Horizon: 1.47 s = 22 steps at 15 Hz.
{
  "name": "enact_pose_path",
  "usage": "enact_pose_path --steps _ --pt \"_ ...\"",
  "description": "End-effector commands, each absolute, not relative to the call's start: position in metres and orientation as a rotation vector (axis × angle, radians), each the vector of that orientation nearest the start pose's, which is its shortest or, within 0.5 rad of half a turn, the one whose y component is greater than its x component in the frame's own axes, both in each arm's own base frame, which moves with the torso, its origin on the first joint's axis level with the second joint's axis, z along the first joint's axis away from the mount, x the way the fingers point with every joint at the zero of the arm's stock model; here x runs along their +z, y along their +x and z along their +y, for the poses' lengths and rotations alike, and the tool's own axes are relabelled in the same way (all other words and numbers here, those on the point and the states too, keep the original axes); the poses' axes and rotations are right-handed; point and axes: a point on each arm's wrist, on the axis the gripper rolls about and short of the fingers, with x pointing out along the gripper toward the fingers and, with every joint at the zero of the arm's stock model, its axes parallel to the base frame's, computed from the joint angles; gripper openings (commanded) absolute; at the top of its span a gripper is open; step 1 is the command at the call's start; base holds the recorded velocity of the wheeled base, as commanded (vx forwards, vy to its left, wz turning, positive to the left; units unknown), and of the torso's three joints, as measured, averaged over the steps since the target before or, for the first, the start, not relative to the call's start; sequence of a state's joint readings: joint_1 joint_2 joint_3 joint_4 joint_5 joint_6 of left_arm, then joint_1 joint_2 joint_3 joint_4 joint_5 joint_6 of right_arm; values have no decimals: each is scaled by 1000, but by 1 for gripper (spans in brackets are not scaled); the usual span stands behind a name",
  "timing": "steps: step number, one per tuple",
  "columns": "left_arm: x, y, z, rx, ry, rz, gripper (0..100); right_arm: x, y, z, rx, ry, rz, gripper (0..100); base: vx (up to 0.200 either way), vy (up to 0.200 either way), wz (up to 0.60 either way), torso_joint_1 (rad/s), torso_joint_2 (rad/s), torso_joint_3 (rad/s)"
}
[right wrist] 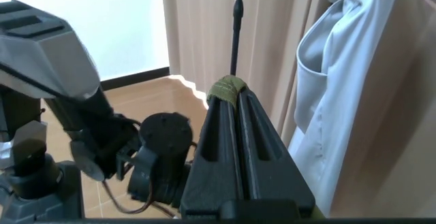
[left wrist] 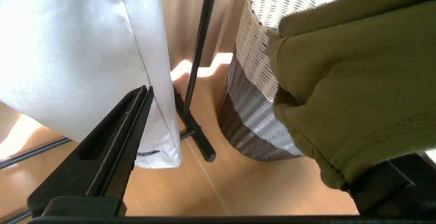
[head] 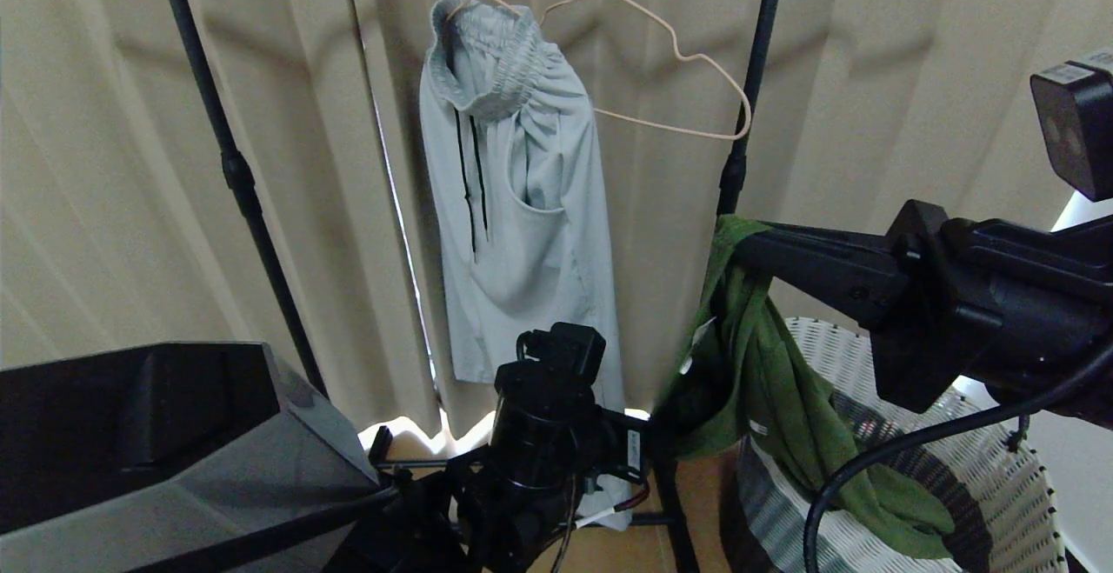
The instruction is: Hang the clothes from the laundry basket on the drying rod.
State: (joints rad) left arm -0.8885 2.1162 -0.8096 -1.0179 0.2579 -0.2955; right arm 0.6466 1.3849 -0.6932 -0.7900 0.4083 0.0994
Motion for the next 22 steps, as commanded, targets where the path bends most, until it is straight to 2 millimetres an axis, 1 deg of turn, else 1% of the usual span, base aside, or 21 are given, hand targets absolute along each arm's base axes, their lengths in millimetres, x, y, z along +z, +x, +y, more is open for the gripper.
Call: enact_pose_path --steps 1,2,3,4,5,8,9,10,12,13,15,16,18,19,20,21,22 --pt "77 236 -280 -581 -127 334 100 253 177 144 1054 103 -54 0 0 0 0 0 0 0" --pt "76 234 -278 -582 -128 330 100 253 178 144 1053 103 -56 0 0 0 0 0 0 0" --pt "77 231 -275 -584 -122 325 0 253 178 143 1047 103 -56 0 0 0 0 0 0 0" --pt "76 229 -272 -584 -111 329 0 253 178 143 1047 102 -57 0 0 0 0 0 0 0" --pt "69 224 -267 -585 -65 343 0 253 180 141 1036 101 -56 0 0 0 0 0 0 0" --pt "62 214 -250 -563 33 255 0 251 186 133 990 99 -52 0 0 0 0 0 0 0" --pt "64 212 -232 -539 107 171 0 248 191 128 960 97 -39 0 0 0 0 0 0 0" --pt "76 216 -219 -508 136 102 0 245 193 125 938 92 -31 0 0 0 0 0 0 0" --pt "104 222 -202 -454 145 27 0 241 195 121 919 86 -21 0 0 0 0 0 0 0" --pt "136 223 -188 -416 153 7 0 241 192 119 915 86 -23 0 0 0 0 0 0 0" --pt "182 216 -174 -395 141 -7 0 243 187 116 906 88 -36 0 0 0 0 0 0 0" --pt "209 211 -167 -387 135 -16 0 245 185 113 900 79 -50 0 0 0 0 0 0 0" --pt "248 204 -160 -382 118 -41 0 243 183 102 858 28 -73 0 0 0 0 0 0 0" --pt "269 199 -152 -368 104 -67 0 243 182 91 812 -4 -94 0 0 0 0 0 0 0" --pt "284 194 -146 -362 96 -82 0 247 183 85 782 -16 -114 0 0 0 0 0 0 0" --pt "294 193 -145 -362 92 -90 0 249 184 83 773 -17 -121 0 0 0 0 0 0 0" --pt "317 190 -143 -363 79 -115 0 262 187 85 772 -17 -165 0 0 0 0 0 0 0"
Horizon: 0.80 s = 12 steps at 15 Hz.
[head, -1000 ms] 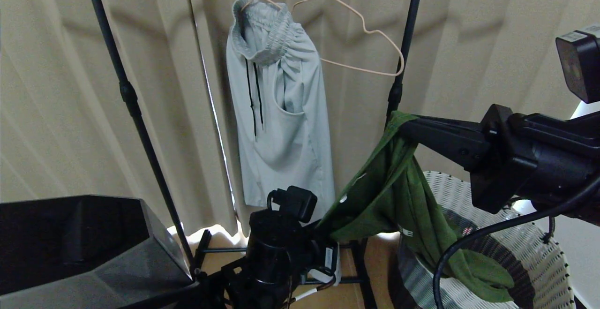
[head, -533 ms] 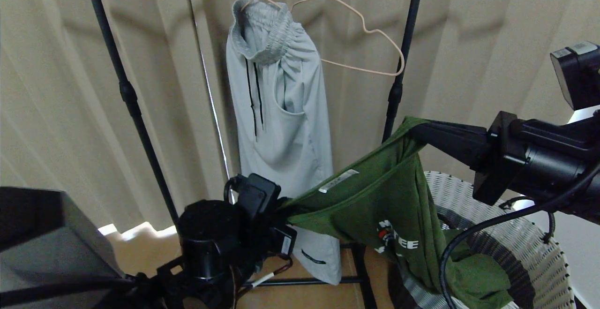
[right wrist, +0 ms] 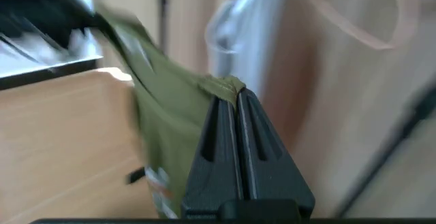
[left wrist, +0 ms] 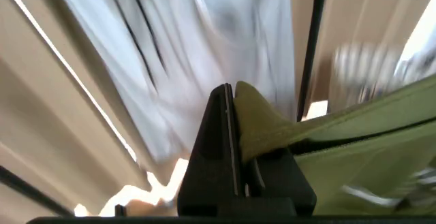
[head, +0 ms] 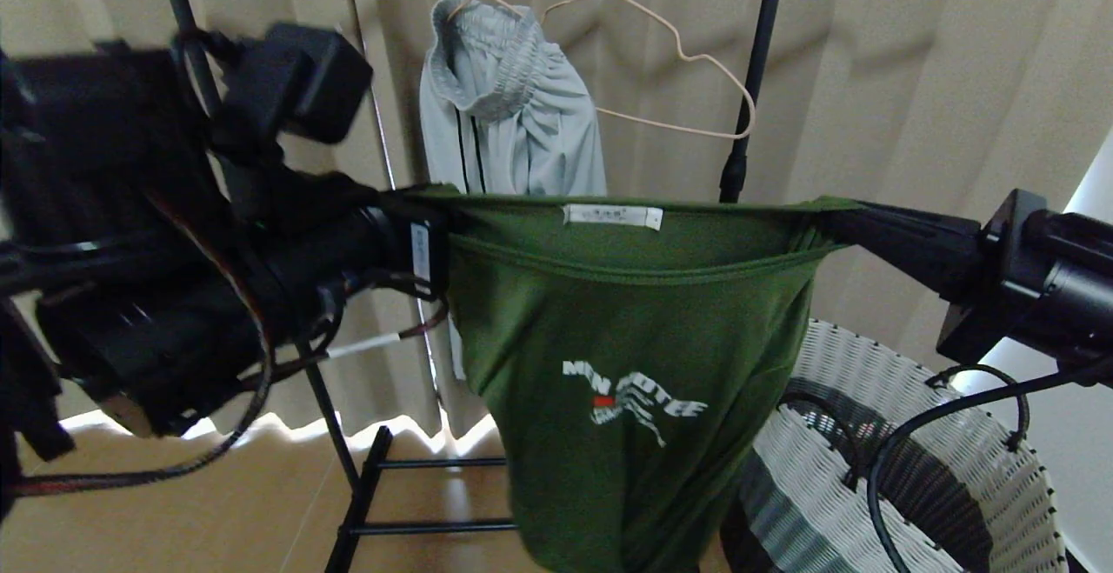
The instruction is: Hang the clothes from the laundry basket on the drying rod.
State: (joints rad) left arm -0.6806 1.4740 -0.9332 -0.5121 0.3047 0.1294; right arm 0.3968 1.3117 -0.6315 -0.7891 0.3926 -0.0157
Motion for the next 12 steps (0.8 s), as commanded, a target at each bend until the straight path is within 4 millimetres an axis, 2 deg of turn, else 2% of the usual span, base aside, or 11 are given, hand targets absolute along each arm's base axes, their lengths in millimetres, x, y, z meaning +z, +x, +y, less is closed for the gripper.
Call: enact_pose_path --steps 1,2,4,6,12 --pt "317 190 -143 -363 79 -115 0 262 187 85 772 -17 -165 0 0 0 0 0 0 0" --pt "338 189 -142 -364 71 -133 0 278 195 87 764 -17 -217 0 0 0 0 0 0 0" --pt "330 190 -144 -370 96 -83 0 286 197 85 752 -19 -242 0 0 0 0 0 0 0" --pt "317 192 -144 -371 120 -41 0 278 192 83 753 -19 -220 0 0 0 0 0 0 0" --pt "318 191 -144 -374 120 -44 0 281 186 81 755 -20 -236 0 0 0 0 0 0 0"
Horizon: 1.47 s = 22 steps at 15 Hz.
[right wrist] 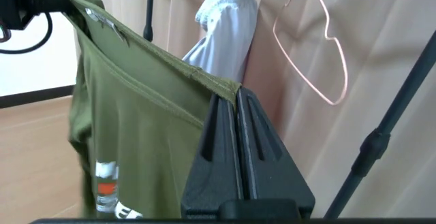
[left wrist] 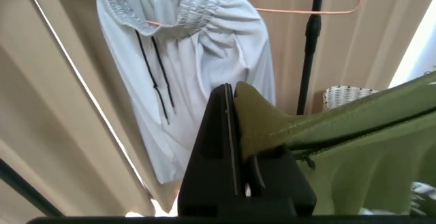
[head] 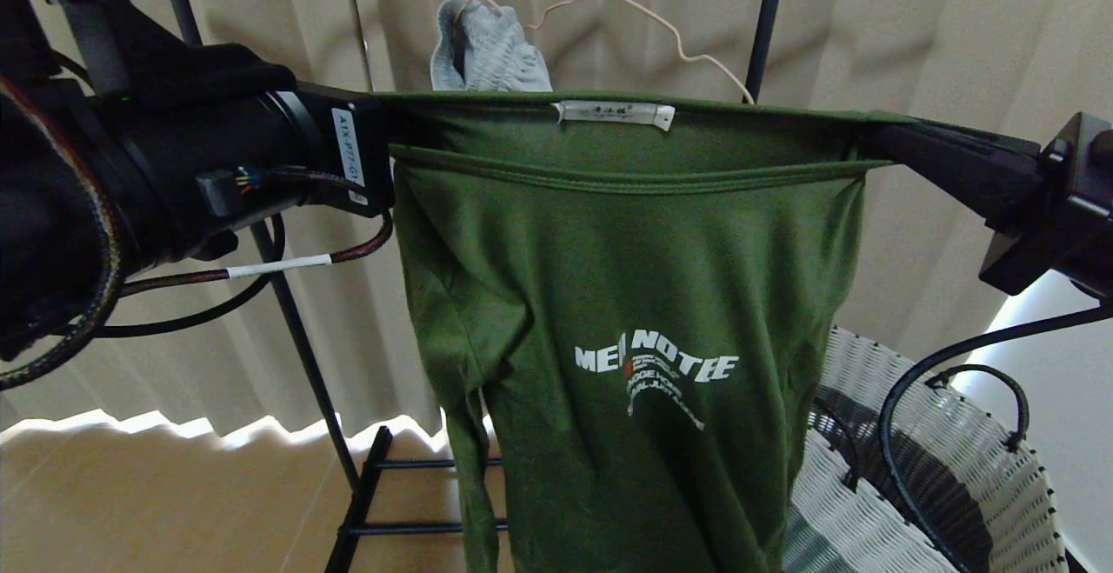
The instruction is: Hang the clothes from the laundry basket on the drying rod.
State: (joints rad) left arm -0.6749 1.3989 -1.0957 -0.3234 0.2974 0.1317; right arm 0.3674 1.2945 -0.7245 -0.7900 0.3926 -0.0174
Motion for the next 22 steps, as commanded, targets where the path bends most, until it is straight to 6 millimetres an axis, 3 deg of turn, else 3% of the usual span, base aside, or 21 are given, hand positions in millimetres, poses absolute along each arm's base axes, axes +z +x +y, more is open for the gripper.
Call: enact_pose_path --steps 1,4,8,11,14,18,22 --pt "318 191 -144 -375 120 -45 0 281 185 81 754 -20 -239 0 0 0 0 0 0 0" --pt "316 196 -151 -417 110 -45 0 287 169 74 756 -21 -266 0 0 0 0 0 0 0" --pt "313 226 -172 -459 38 -48 0 281 134 65 830 -14 -193 0 0 0 0 0 0 0" --pt "316 251 -181 -440 5 -51 0 264 120 63 1006 -27 -167 0 0 0 0 0 0 0" --pt "314 258 -184 -435 1 -45 0 264 119 63 1025 -30 -168 0 0 0 0 0 0 0" --pt "309 248 -178 -440 11 -23 0 261 134 56 936 -39 -135 0 0 0 0 0 0 0" --pt "306 198 -147 -631 46 69 0 263 167 49 812 -36 -102 0 0 0 0 0 0 0"
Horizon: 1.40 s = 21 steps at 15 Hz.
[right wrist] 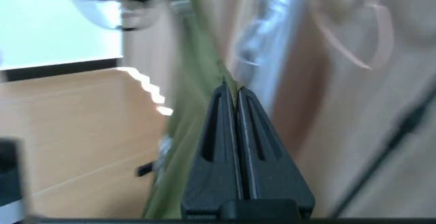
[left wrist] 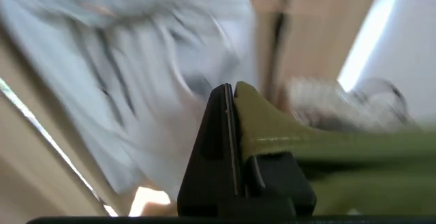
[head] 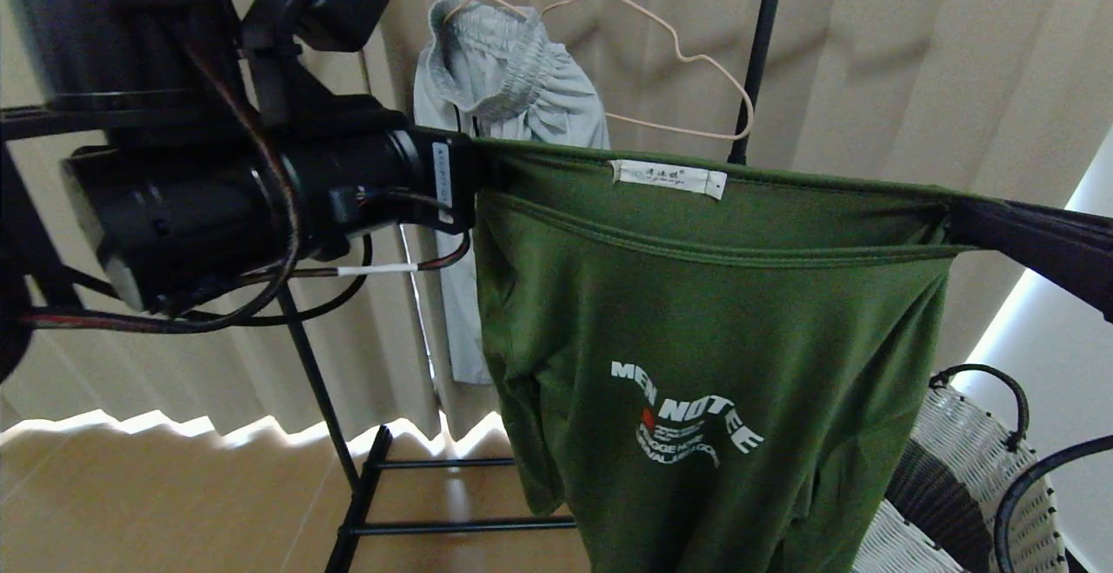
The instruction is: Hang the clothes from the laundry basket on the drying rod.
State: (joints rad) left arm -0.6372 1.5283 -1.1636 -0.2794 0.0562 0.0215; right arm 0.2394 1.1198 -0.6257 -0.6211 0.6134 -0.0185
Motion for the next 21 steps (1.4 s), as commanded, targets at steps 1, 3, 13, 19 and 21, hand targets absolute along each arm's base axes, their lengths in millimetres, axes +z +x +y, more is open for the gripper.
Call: enact_pose_path --steps 1,3,13,19,21 --pt "306 178 -136 -740 44 69 0 265 183 51 779 -34 -106 0 0 0 0 0 0 0" --pt "305 159 -126 -859 35 53 0 267 206 55 748 -36 -134 0 0 0 0 0 0 0" --pt "311 174 -141 -709 94 34 0 288 189 53 732 -49 -227 0 0 0 0 0 0 0" --pt "298 188 -160 -594 115 86 0 280 178 52 747 -41 -181 0 0 0 0 0 0 0" --pt "307 188 -159 -588 104 59 0 283 178 52 747 -42 -191 0 0 0 0 0 0 0"
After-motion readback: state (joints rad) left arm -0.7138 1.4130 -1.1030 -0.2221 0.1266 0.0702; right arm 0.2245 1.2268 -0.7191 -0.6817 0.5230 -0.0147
